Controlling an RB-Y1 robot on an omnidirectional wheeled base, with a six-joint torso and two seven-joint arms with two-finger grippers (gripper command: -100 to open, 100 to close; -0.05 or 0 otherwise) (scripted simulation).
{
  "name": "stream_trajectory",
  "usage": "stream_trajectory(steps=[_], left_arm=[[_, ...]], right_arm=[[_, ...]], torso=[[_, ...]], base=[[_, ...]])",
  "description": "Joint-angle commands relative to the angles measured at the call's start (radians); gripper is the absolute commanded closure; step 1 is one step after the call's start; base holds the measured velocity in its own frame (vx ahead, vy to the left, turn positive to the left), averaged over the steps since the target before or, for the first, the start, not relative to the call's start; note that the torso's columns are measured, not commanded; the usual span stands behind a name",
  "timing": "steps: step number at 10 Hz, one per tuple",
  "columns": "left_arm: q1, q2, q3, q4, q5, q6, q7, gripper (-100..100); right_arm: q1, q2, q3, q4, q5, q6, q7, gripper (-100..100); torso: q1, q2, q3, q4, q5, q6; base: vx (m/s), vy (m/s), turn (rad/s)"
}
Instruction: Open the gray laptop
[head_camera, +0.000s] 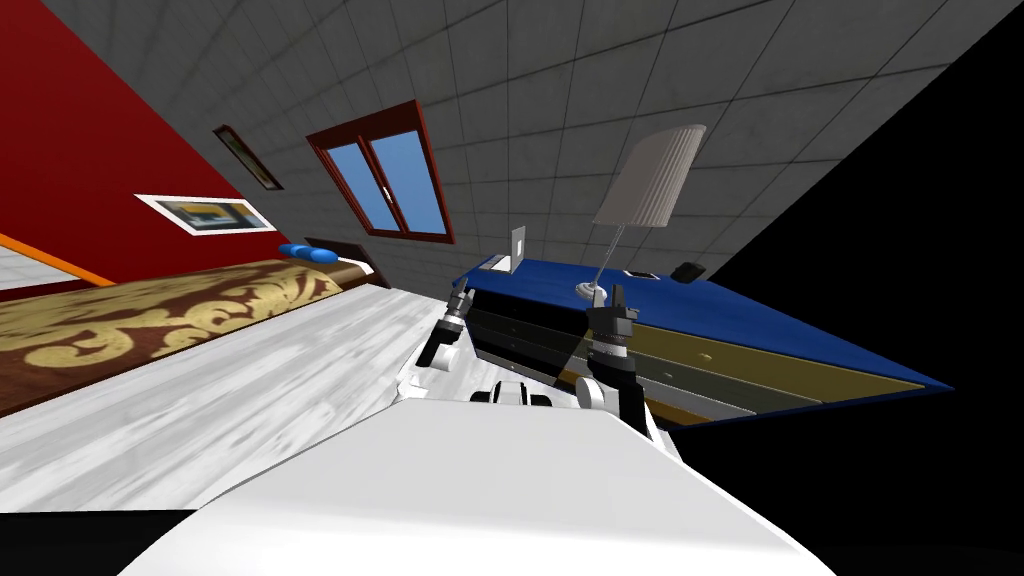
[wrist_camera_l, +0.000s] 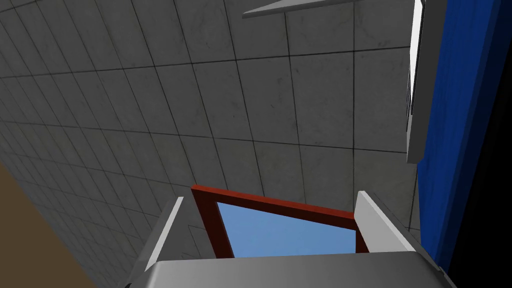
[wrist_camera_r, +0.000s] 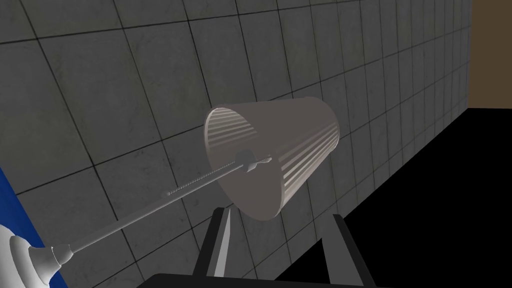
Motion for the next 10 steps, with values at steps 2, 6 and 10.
stream_trajectory(steps=[2, 6, 10], left_arm=[[-0.100, 0.025, -0.015, 0.062, -0.008, 0.063, 0.020, -100], [-0.220, 0.058, -0.035, 0.153, -0.020, 0.143, 0.044, -100], [-0.331, 0.094, -0.053, 0.243, -0.030, 0.225, 0.065, -100]], right_arm=[[0.000, 0.000, 0.000, 0.000, 0.000, 0.000, 0.000, 0], [0.000, 0.000, 0.000, 0.000, 0.000, 0.000, 0.000, 0], [0.000, 0.000, 0.000, 0.000, 0.000, 0.000, 0.000, 0]], torso=[[0.000, 0.000, 0.000, 0.000, 0.000, 0.000], [0.000, 0.000, 0.000, 0.000, 0.000, 0.000], [0.001, 0.000, 0.000, 0.000, 0.000, 0.000]], base=[[0.006, -0.031, -0.030], [0.004, -0.029, -0.037], [0.003, -0.025, -0.030]])
